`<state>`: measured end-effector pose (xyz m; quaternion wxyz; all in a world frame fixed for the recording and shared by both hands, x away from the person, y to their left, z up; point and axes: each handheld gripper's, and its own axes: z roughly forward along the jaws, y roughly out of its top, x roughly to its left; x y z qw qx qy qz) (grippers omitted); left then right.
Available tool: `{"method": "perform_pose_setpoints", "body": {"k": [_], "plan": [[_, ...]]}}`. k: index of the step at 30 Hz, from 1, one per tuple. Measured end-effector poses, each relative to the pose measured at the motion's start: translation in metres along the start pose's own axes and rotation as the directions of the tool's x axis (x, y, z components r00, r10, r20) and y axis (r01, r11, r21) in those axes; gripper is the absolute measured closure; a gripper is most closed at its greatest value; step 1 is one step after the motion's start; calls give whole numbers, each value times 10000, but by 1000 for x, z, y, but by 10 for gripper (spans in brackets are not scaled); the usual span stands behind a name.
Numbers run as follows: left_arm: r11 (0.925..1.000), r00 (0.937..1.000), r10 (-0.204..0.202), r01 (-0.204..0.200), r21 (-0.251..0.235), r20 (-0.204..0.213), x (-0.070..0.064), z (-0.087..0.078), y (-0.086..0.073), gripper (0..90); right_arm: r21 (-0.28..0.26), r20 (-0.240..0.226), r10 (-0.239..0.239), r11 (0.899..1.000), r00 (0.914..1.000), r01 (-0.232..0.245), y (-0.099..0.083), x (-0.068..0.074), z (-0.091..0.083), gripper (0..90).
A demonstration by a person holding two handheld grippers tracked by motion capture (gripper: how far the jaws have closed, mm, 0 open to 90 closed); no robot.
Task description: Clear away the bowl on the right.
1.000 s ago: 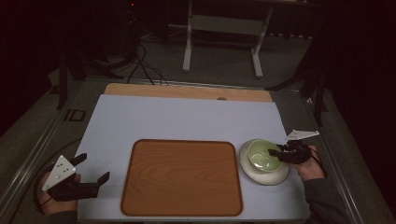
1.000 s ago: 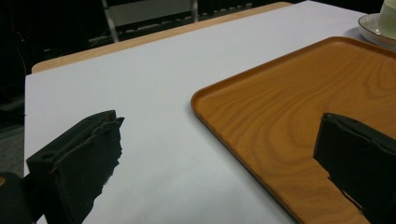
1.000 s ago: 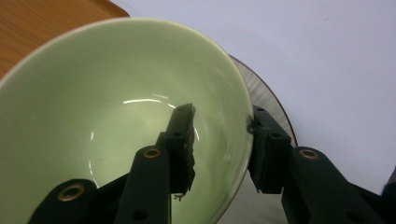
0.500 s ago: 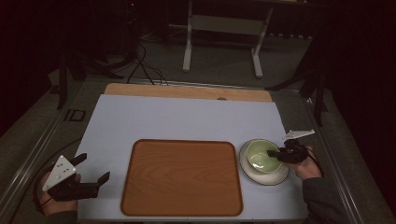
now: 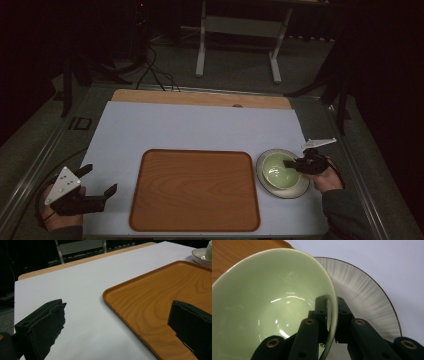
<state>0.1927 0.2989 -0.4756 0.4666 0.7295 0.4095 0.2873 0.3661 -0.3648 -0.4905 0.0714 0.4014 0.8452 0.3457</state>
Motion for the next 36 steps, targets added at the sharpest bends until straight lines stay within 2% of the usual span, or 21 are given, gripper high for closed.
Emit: {"method": "perform_pose_setpoints", "body": {"k": [15,26,36], "plan": [[10000,10000,36,-36,-43,7,0,-1,0,11,-237,59,-378,9990,9993,379,3,9,-6,827],[10000,10000,29,-29,-62,5,0,-1,0,11,-316,55,-449,9985,9990,450,3,12,-9,824],[10000,10000,17,-17,-69,23,1,-1,0,11,-395,103,-757,9963,9971,760,9,16,-12,813]]}}
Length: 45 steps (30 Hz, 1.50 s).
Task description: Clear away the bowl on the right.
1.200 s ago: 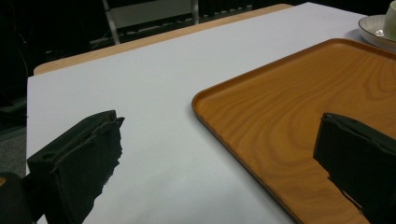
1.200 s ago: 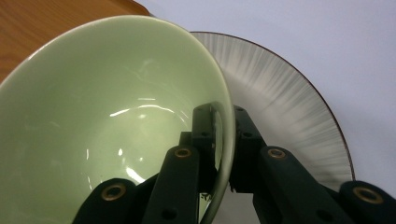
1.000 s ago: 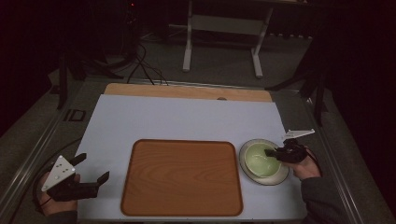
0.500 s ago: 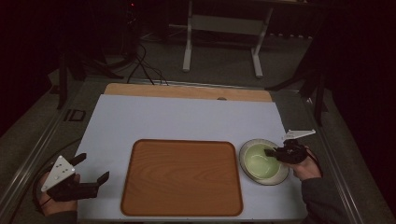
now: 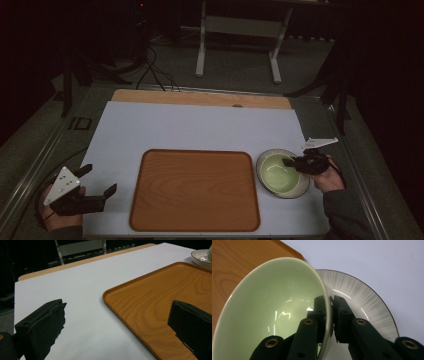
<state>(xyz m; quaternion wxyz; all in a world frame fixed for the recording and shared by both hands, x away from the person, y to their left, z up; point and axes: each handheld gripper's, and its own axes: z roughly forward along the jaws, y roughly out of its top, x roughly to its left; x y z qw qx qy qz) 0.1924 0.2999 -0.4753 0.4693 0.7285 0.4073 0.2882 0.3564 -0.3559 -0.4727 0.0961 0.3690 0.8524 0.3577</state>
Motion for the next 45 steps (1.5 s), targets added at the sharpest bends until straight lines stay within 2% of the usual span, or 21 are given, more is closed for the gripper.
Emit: {"method": "perform_pose_setpoints", "body": {"k": [8,11,45], "plan": [[10000,10000,-52,52,-41,-24,0,0,0,11,-64,88,-47,10000,10000,48,2,0,-2,812],[10000,10000,-52,52,-34,-22,0,0,0,11,-122,-17,-43,9999,10000,43,3,0,-4,812],[10000,10000,-86,85,-50,-43,1,-1,0,12,-338,-60,-587,9977,9983,585,28,8,-11,810]]}}
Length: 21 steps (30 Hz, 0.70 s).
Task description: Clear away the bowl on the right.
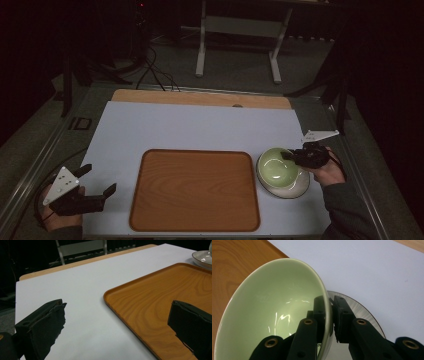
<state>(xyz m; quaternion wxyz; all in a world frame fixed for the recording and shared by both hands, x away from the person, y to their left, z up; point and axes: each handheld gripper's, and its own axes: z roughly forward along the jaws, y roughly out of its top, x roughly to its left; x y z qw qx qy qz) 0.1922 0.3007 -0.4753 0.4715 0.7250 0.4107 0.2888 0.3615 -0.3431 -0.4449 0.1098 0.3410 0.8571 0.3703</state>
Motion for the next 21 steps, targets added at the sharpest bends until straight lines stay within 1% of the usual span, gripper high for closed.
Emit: {"method": "perform_pose_setpoints", "body": {"k": [16,21], "plan": [[10000,10000,2,-2,-30,-19,0,0,0,12,-117,-116,-183,9998,9998,181,9,4,2,810],[10000,10000,-12,11,-54,-36,0,-1,0,12,-212,-224,-258,9995,9994,253,11,6,2,810]]}}
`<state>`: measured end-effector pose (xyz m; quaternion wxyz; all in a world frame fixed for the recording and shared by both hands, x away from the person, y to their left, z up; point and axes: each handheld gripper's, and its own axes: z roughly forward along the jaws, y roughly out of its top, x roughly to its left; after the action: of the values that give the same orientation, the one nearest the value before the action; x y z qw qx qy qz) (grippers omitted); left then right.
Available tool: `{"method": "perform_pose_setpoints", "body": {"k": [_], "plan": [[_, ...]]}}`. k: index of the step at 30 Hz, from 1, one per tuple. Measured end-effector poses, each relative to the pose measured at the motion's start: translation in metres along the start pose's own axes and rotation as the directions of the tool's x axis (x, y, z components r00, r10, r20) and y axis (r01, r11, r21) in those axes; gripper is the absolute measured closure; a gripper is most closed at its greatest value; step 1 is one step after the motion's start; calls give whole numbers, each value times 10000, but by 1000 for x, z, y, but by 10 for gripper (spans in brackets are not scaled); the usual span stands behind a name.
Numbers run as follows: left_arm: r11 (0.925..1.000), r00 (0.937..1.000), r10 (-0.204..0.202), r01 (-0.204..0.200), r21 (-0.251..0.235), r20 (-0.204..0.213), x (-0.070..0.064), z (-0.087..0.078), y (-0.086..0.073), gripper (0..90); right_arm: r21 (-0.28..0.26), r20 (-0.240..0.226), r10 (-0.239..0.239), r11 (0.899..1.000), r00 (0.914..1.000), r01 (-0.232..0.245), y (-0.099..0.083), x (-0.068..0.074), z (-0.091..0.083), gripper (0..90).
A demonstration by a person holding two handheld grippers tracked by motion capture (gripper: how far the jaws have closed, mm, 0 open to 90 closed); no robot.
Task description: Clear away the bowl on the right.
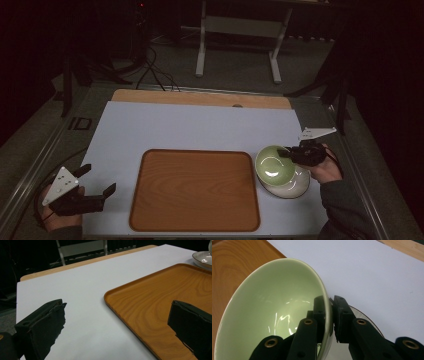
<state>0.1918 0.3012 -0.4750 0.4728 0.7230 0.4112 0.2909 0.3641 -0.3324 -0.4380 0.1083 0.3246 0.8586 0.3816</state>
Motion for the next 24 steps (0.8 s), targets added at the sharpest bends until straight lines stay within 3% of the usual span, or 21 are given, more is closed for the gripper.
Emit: {"method": "perform_pose_setpoints", "body": {"k": [24], "plan": [[10000,10000,1,-1,5,35,0,0,0,12,-355,-289,-215,9992,9994,204,12,7,6,810]]}}
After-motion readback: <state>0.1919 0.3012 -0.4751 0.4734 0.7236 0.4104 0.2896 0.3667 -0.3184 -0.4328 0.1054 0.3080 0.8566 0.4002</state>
